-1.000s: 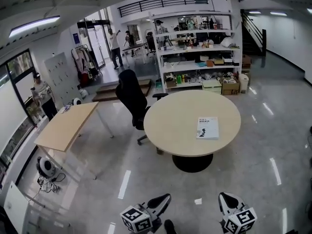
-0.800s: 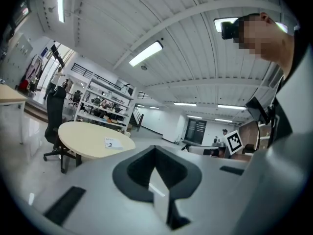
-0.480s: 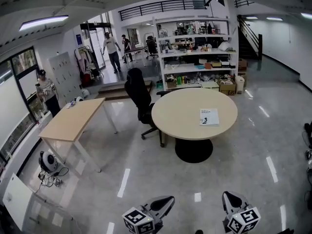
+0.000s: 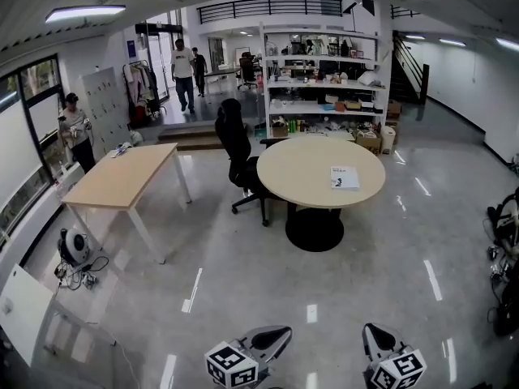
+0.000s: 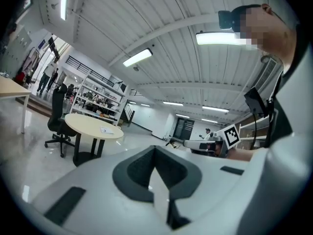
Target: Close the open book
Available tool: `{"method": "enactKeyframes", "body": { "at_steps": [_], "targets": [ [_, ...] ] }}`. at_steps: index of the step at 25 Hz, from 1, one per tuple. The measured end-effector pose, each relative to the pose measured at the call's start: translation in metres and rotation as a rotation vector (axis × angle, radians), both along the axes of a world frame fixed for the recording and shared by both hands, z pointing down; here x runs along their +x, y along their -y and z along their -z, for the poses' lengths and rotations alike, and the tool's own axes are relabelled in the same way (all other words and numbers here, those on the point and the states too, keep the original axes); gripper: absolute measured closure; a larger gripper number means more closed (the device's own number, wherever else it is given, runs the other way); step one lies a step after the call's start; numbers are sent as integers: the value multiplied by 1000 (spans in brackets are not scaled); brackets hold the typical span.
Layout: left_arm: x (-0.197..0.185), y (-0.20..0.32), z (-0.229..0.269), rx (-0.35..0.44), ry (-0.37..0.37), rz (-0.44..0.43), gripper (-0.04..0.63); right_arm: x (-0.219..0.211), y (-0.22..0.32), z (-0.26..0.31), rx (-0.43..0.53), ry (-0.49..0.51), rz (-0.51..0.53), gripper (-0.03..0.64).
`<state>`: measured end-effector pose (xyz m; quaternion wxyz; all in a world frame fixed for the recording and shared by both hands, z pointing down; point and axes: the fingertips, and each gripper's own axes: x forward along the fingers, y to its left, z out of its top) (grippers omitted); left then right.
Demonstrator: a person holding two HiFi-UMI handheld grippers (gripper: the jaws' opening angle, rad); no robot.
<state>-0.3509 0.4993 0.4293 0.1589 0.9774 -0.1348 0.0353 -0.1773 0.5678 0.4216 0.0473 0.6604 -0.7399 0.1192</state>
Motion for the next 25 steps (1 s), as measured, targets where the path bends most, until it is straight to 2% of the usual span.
{"method": "enactKeyframes", "body": {
  "at_steps": [4, 7, 15, 18, 22, 25],
  "targets": [
    [-14, -38, 5, 45, 23, 10, 609, -14, -31, 18, 41, 24, 10, 618],
    [-19, -68, 4, 50, 22, 35, 609, -18, -60, 25, 73, 36, 27, 618],
    [0, -167, 30, 109, -30, 110, 609, 13, -180, 39, 115, 59, -23, 618],
    [3, -186, 45, 119, -33, 105, 609, 22, -204, 44, 120, 61, -55, 618],
    [-3, -199, 49, 116, -27, 97, 609, 21, -219, 46, 116, 39, -81, 619],
    [-15, -201, 51, 113, -23, 103, 609, 11, -226, 46, 122, 58, -88, 618]
  ]
}}
